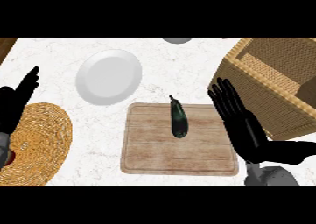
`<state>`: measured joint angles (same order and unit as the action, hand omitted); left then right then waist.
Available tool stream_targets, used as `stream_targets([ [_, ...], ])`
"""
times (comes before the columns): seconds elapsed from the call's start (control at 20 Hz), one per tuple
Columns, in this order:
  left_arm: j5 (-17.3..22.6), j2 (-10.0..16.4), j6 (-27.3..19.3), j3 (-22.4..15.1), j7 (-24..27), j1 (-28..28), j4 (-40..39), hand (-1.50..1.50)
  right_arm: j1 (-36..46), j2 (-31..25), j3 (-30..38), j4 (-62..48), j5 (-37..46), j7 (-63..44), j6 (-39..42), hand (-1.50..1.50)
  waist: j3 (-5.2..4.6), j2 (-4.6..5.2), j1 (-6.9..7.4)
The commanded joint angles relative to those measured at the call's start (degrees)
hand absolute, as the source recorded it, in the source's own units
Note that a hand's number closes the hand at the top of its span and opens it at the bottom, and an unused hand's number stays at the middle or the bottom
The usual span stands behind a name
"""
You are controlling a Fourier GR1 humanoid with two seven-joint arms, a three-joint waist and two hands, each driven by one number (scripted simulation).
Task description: Pick the eggplant from the cutting board and place it in the basket
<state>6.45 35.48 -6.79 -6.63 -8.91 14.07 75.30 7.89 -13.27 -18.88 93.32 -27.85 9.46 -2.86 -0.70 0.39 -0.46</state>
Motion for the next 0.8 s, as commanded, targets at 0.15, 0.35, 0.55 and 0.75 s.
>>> stream_targets([
  [0.15,5.44,-10.06,-0.25,-1.68,-3.22,-5.67,-1.44,0.00,18.09,3.77,4.03,-13.32,-5.44,-8.37,2.21,1.50,0.62,0.76,4.69],
  [0.35,6.21,-16.55,-0.66,-6.31,-4.85,-10.33,-1.87,0.00,25.17,4.05,-3.61,-16.54,-2.59,-8.69,11.93,1.50,0.65,0.86,7.00],
  [0.55,6.01,-16.24,-0.96,-6.28,-4.60,-14.77,-0.89,0.00,31.58,12.97,-10.80,-25.49,6.05,-9.15,0.45,-1.50,0.64,-0.09,4.40],
  [0.75,5.82,-16.72,-2.06,-5.65,-4.69,-15.16,-0.26,0.00,40.40,10.34,-11.56,-30.24,12.03,-18.37,-2.72,-1.50,0.58,-0.31,2.99],
])
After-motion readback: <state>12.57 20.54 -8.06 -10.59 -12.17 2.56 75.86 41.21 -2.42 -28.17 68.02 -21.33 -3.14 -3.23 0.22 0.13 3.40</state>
